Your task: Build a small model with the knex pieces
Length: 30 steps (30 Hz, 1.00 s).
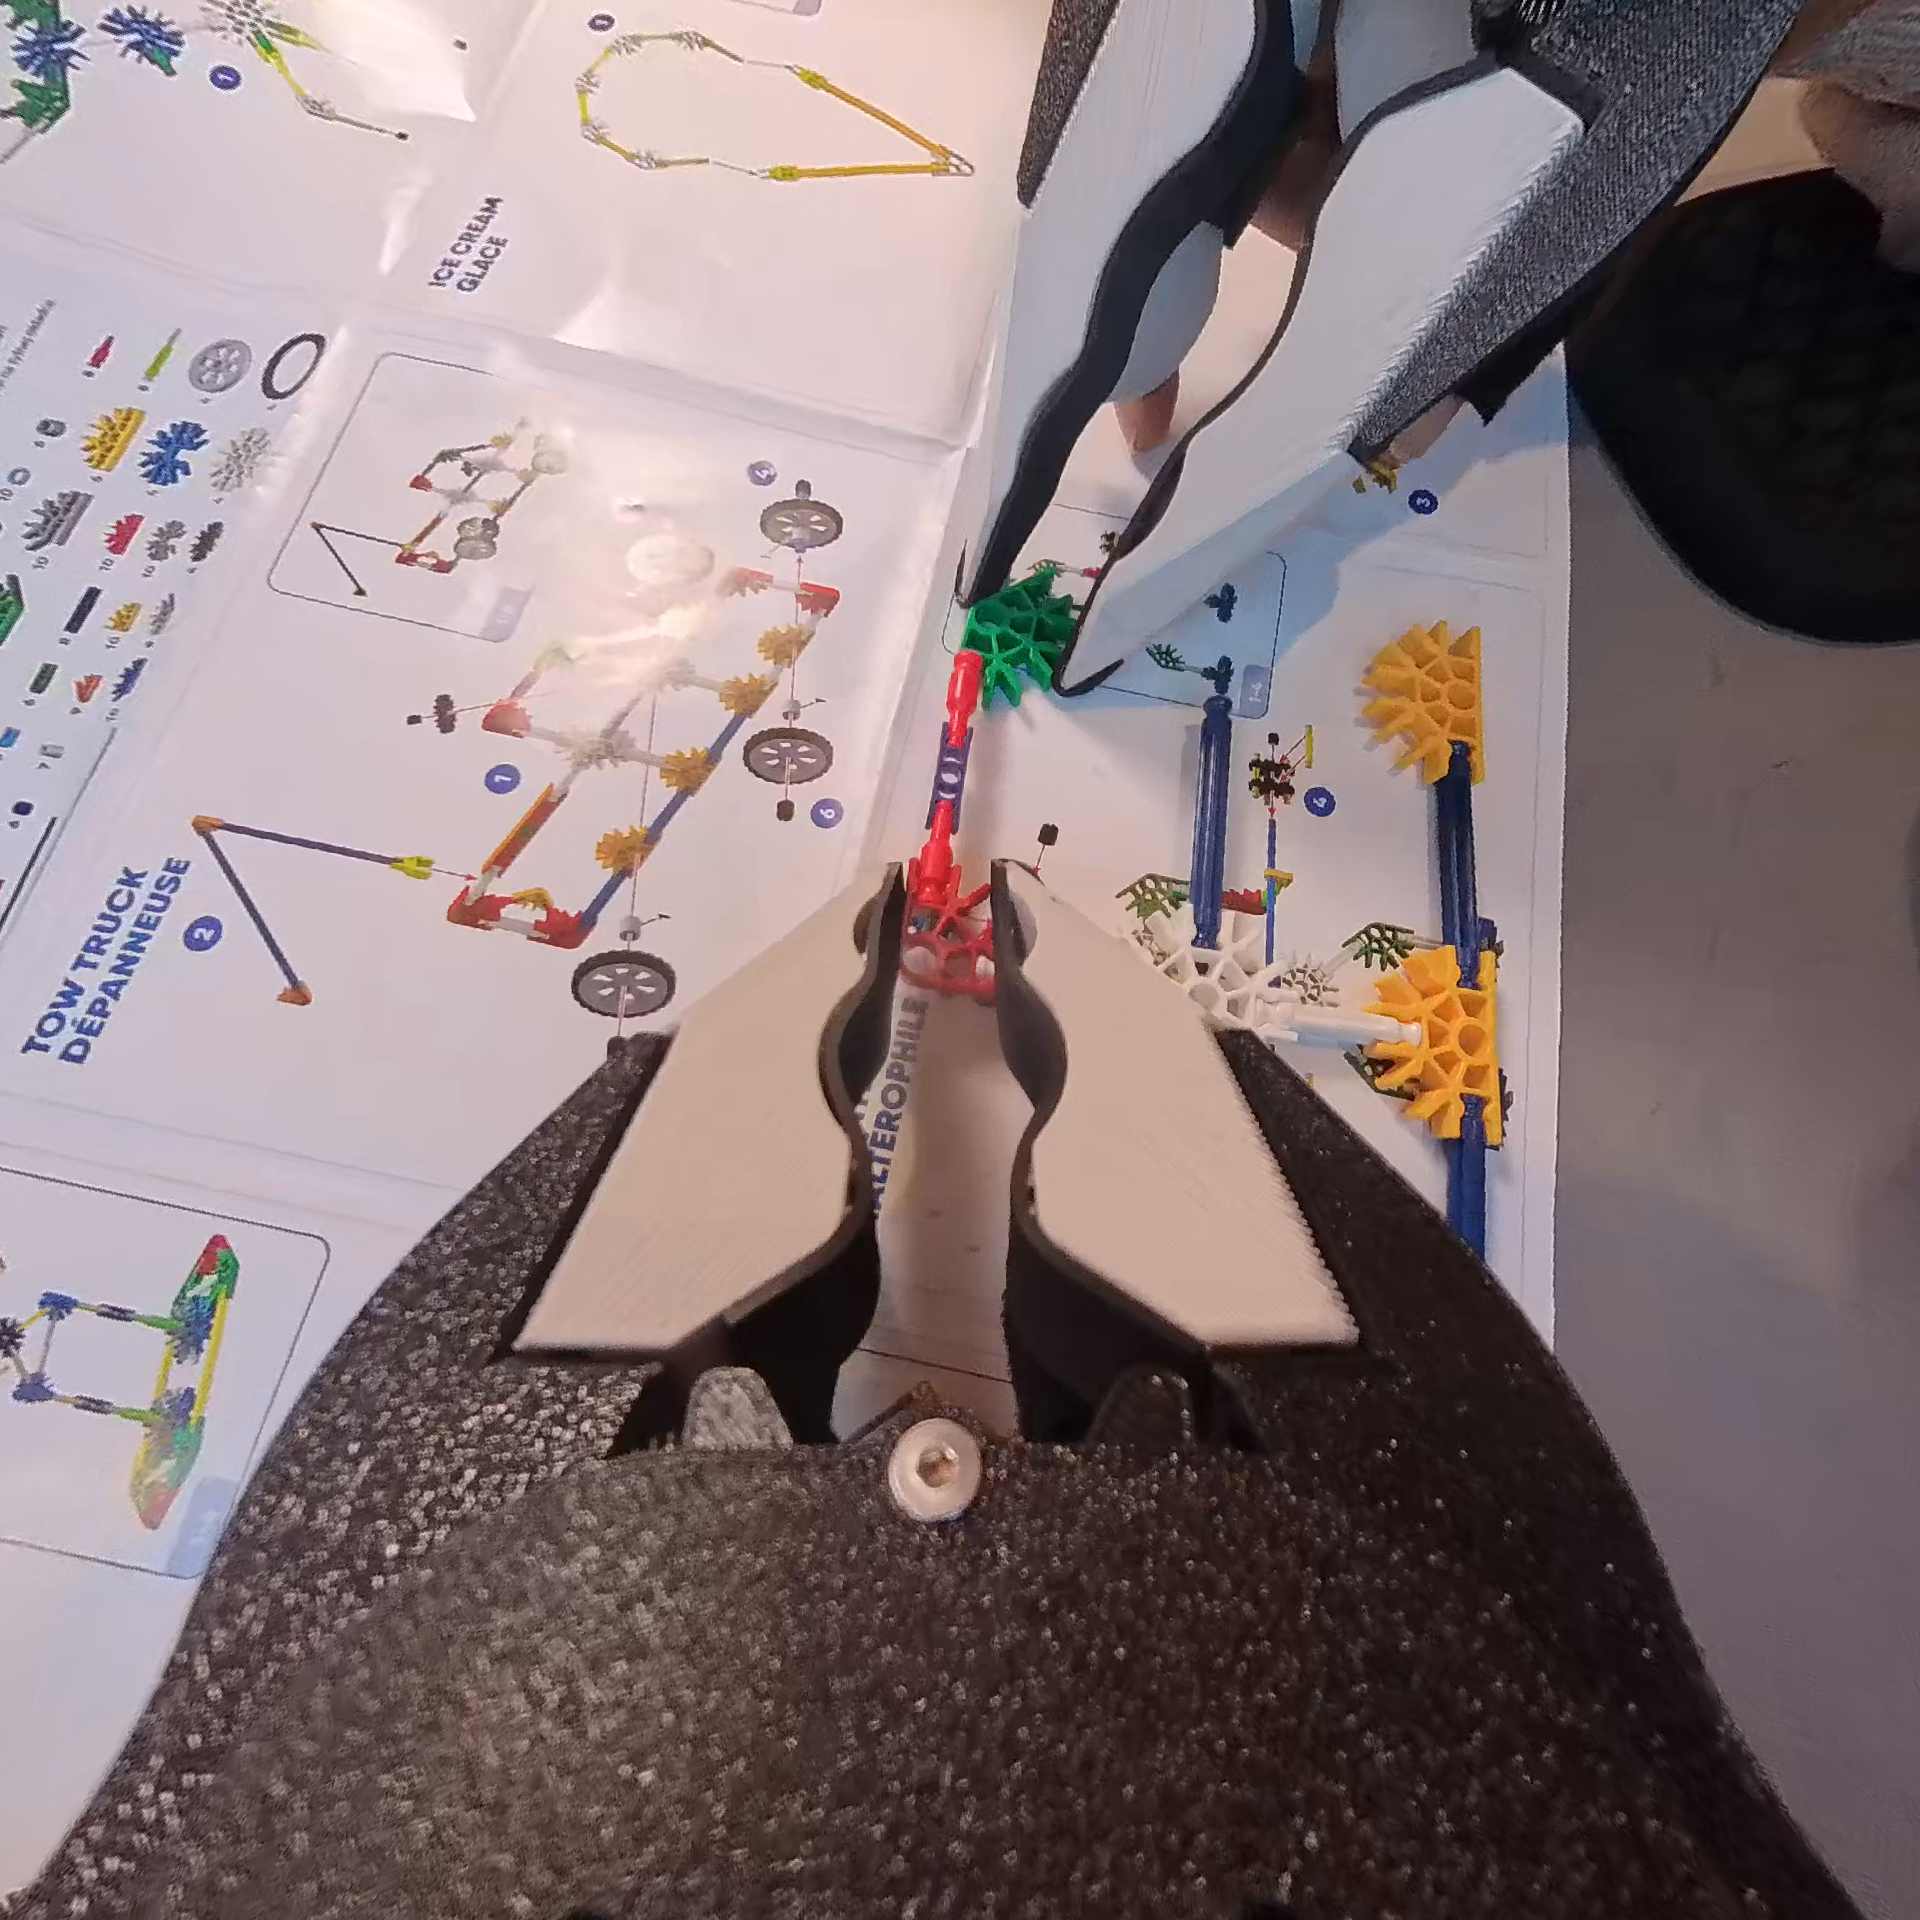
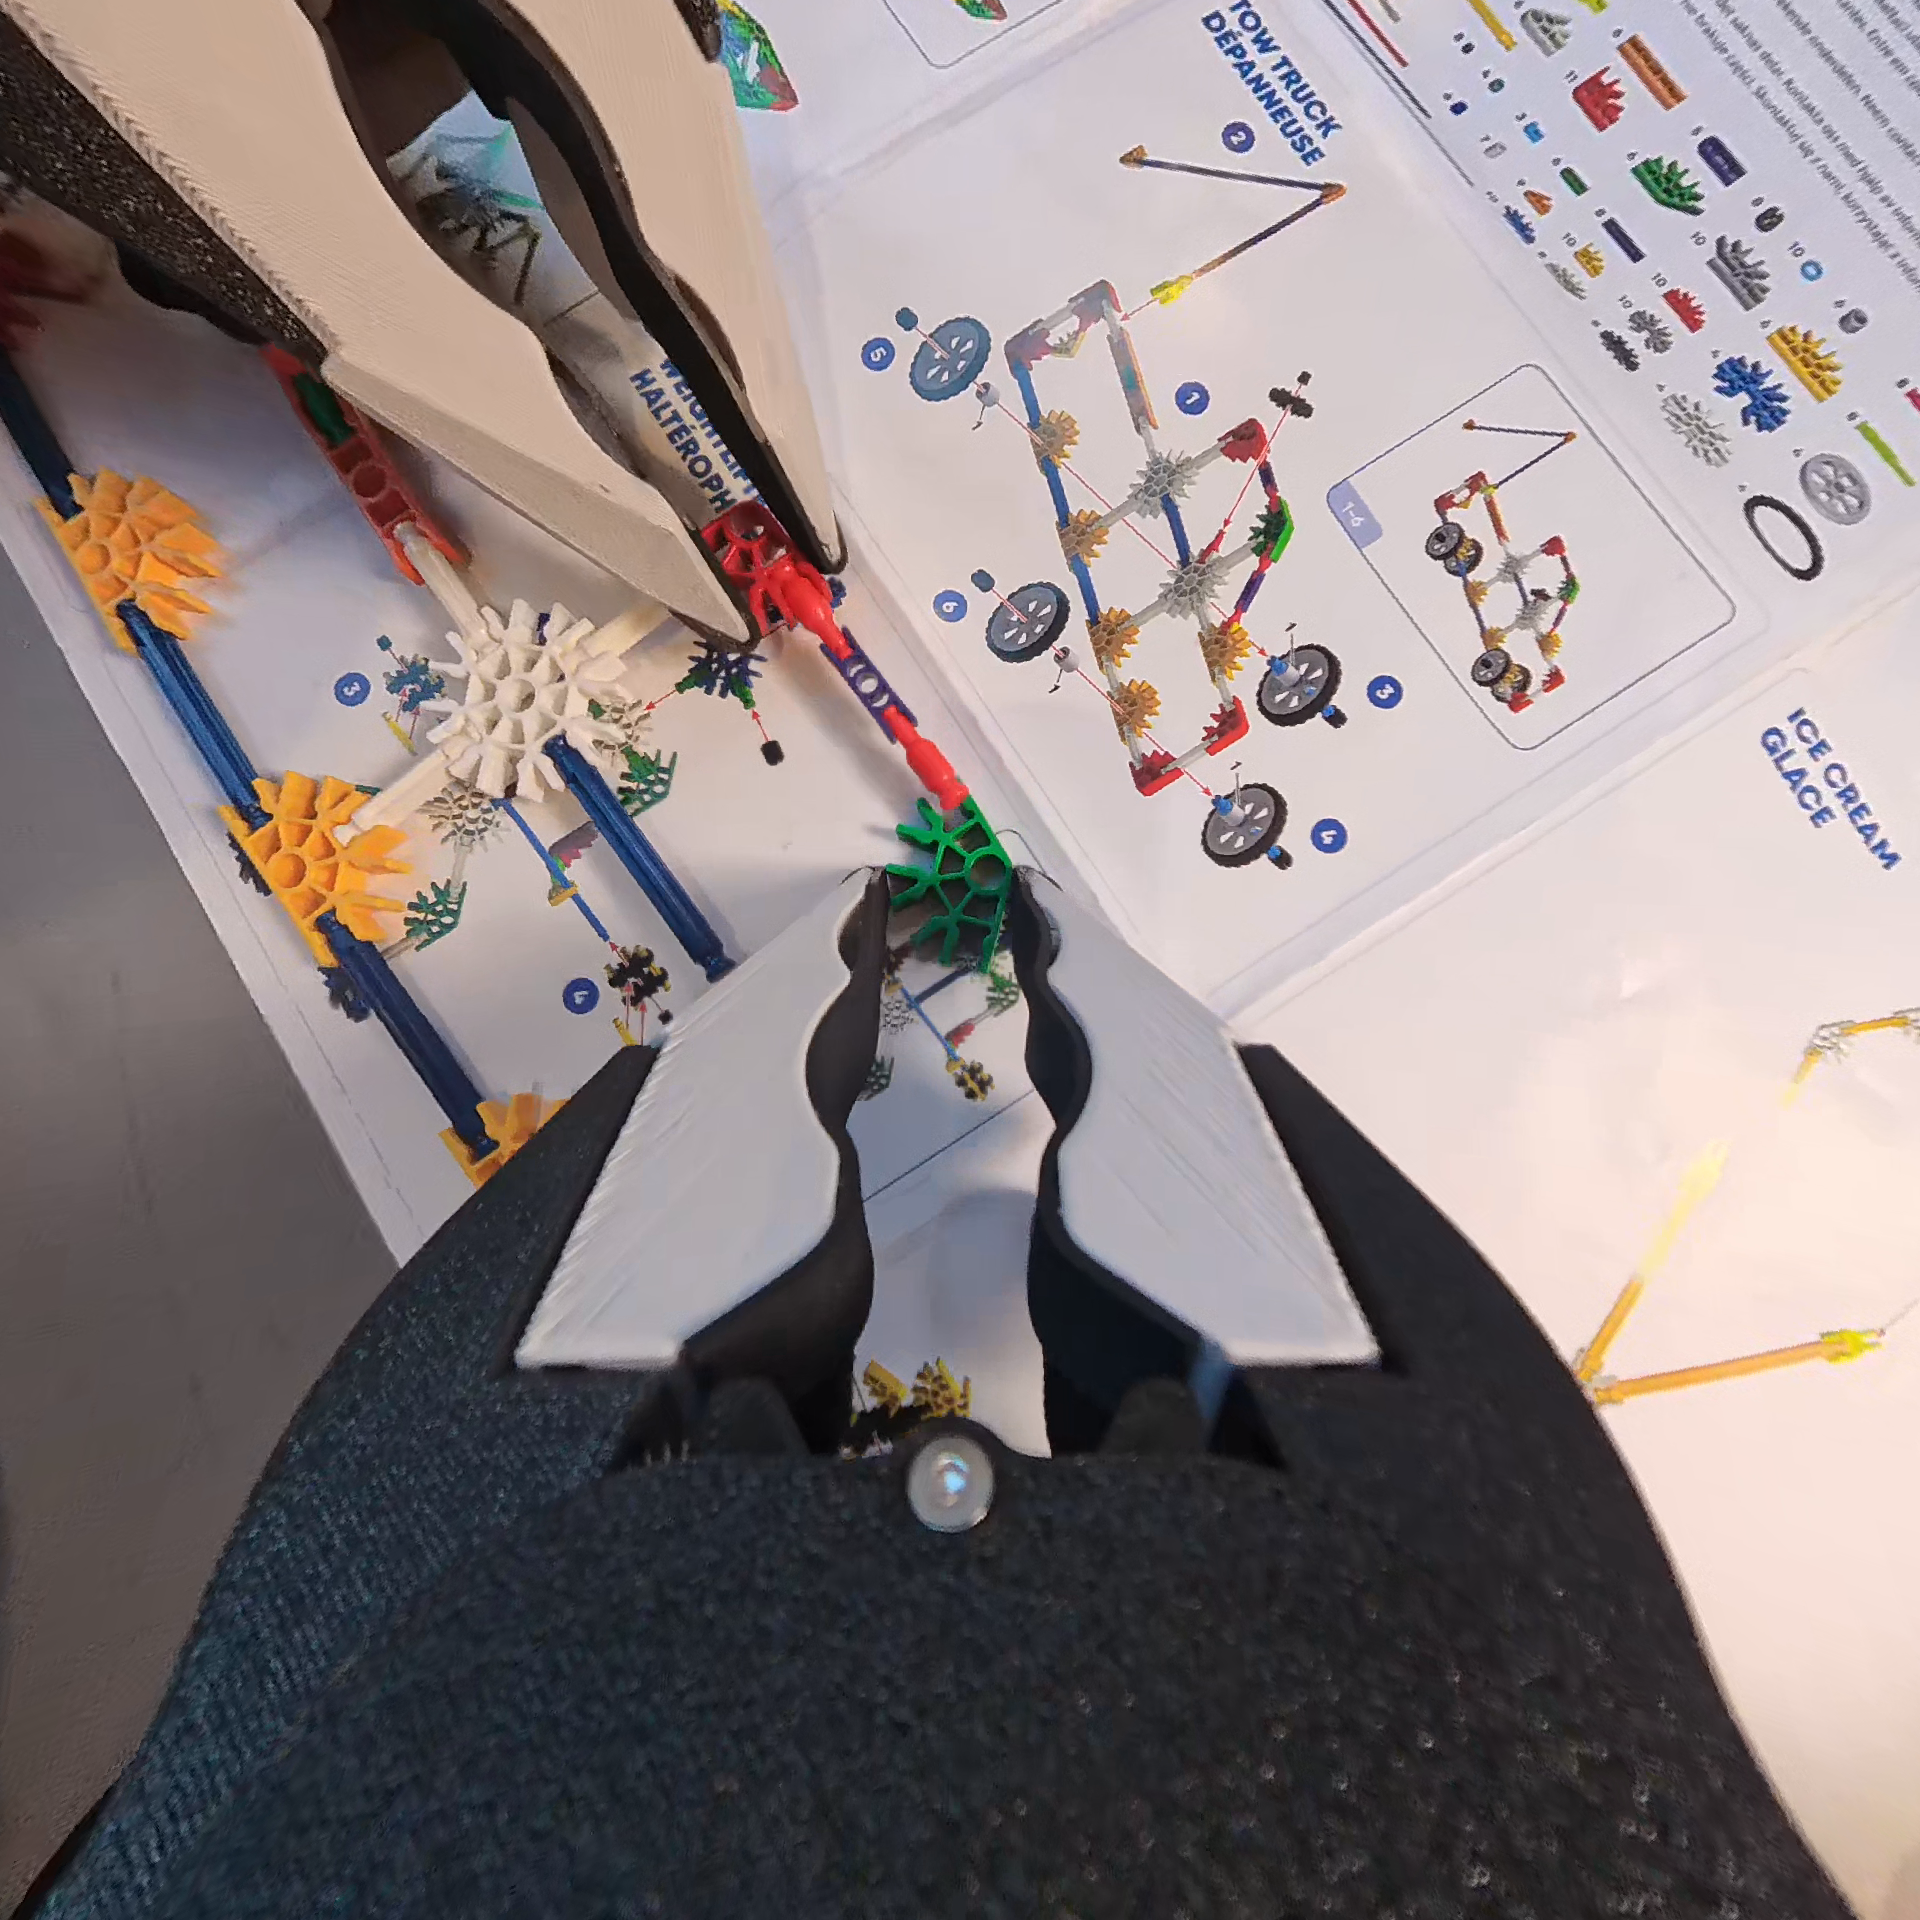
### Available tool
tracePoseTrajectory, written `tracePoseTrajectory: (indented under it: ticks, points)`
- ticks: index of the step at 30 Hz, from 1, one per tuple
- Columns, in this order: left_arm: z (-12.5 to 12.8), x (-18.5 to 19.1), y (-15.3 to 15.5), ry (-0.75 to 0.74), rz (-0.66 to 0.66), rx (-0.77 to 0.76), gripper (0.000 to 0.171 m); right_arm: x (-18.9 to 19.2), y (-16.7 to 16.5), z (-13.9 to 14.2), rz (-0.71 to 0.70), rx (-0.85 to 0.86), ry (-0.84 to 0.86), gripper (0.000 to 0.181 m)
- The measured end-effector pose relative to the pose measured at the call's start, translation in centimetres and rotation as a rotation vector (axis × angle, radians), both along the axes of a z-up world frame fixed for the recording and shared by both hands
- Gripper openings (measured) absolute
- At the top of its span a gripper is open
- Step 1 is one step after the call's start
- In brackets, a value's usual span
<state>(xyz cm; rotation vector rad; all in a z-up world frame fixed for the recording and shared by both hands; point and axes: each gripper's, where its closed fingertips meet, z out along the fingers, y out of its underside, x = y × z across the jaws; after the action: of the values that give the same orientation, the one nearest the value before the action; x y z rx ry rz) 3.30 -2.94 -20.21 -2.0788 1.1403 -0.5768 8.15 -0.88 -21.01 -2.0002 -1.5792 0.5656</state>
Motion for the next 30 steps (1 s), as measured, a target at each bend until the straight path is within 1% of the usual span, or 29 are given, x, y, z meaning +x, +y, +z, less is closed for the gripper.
tracePoseTrajectory:
  ticks: [8, 13, 14, 16, 18, 21, 24, 26, 30]
  points:
    - [-0.4, 0.1, -0.2, 0.031, -0.027, 0.0, 0.014, -0.1, -0.2, 0.0, 0.019, 0.007, -0.002, 0.023]
    - [-0.5, 0.1, -0.2, 0.064, -0.072, 0.007, 0.014, -0.1, -0.3, 0.0, 0.065, 0.009, -0.008, 0.023]
    - [-0.5, 0.1, -0.2, 0.073, -0.084, 0.006, 0.014, -0.1, -0.3, 0.0, 0.075, 0.006, -0.012, 0.024]
    - [-0.6, 0.1, -0.2, 0.089, -0.108, 0.001, 0.014, -0.1, -0.4, 0.1, 0.092, -0.002, -0.014, 0.03]
    - [-0.6, 0.2, -0.1, 0.095, -0.121, 0.001, 0.014, -0.2, -0.1, 0.8, 0.095, 0.002, 0.01, 0.03]
    - [-0.6, 0.3, 0.0, 0.093, -0.128, 0.002, 0.014, -0.8, -0.1, 2.0, 0.129, 0.006, 0.053, 0.016]
    - [-0.6, 0.3, 0.0, 0.091, -0.126, 0.006, 0.014, -1.3, 0.2, 1.9, 0.167, 0.016, 0.023, 0.004]
    - [-0.6, 0.3, 0.0, 0.095, -0.124, 0.011, 0.014, -1.5, 0.4, 1.5, 0.19, 0.016, -0.009, 0.0]
    - [-0.7, 0.3, 0.0, 0.094, -0.12, 0.014, 0.014, -1.7, 0.2, 0.8, 0.239, -0.005, -0.079, 0.0]
